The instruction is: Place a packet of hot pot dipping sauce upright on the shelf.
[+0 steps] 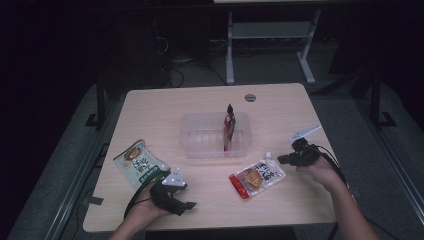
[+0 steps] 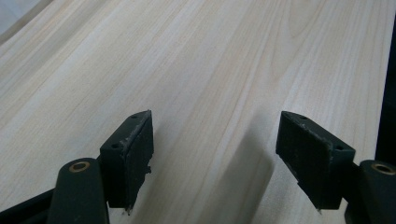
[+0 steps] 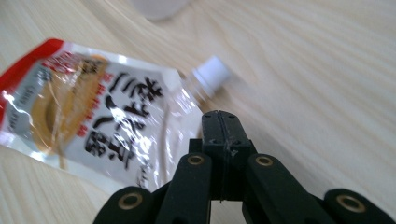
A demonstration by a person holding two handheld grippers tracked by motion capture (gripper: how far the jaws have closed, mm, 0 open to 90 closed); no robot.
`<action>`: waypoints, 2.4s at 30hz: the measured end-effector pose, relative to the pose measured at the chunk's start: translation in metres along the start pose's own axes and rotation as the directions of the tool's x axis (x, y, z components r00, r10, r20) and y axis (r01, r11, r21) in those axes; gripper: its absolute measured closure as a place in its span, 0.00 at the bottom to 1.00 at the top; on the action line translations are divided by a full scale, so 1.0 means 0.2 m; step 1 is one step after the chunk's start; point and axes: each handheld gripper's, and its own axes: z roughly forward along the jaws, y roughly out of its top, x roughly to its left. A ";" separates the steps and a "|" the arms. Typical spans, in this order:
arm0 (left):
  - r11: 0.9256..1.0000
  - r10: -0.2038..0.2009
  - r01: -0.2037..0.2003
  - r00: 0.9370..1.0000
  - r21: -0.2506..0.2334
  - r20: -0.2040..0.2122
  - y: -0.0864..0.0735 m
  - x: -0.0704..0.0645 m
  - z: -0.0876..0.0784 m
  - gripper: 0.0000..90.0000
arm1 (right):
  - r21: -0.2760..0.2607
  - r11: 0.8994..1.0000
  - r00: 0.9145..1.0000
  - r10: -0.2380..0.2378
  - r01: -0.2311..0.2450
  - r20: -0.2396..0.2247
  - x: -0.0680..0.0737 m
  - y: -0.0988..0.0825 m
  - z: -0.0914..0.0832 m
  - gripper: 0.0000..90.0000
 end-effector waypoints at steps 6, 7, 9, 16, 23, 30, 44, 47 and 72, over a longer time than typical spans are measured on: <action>1.000 -0.001 0.001 1.000 0.001 0.000 0.00 0.00 0.00 0.30 | 0.038 0.999 0.999 -0.019 0.020 -0.030 0.01 0.00 0.04 1.00; 1.000 -0.001 0.001 1.000 0.000 0.000 0.00 0.00 0.00 0.30 | 0.044 0.999 0.999 -0.018 0.020 -0.027 0.01 0.00 0.04 1.00; 1.000 -0.001 0.001 1.000 0.000 -0.001 0.00 0.00 0.00 0.30 | 0.043 0.999 0.999 -0.024 0.026 -0.037 0.02 0.00 0.04 1.00; 1.000 -0.001 0.001 1.000 -0.002 -0.001 0.00 0.00 0.00 0.30 | 0.055 0.997 0.995 -0.058 0.062 -0.075 0.08 0.02 0.07 1.00; 1.000 -0.005 0.005 1.000 -0.008 -0.001 0.00 0.00 -0.01 0.30 | 0.051 0.990 0.984 -0.123 0.131 -0.128 0.19 0.07 0.12 1.00; 0.997 -0.043 0.043 0.999 -0.067 0.012 0.01 0.01 -0.06 0.35 | 0.053 0.980 0.969 -0.180 0.192 -0.172 0.32 0.11 0.17 1.00; 0.989 -0.062 0.071 0.995 -0.129 0.072 0.12 -0.07 -0.06 0.72 | 0.042 0.956 0.939 -0.276 0.290 -0.205 0.51 0.16 0.24 1.00; 0.989 -0.064 0.074 0.995 -0.125 0.080 0.16 -0.09 -0.04 0.86 | 0.019 0.971 0.956 -0.230 0.238 -0.180 0.51 0.15 0.19 0.92; 0.999 0.044 -0.043 0.995 -0.008 0.087 0.34 -0.15 0.21 1.00 | -0.067 0.984 0.979 -0.171 0.165 -0.110 0.52 -0.04 0.10 0.31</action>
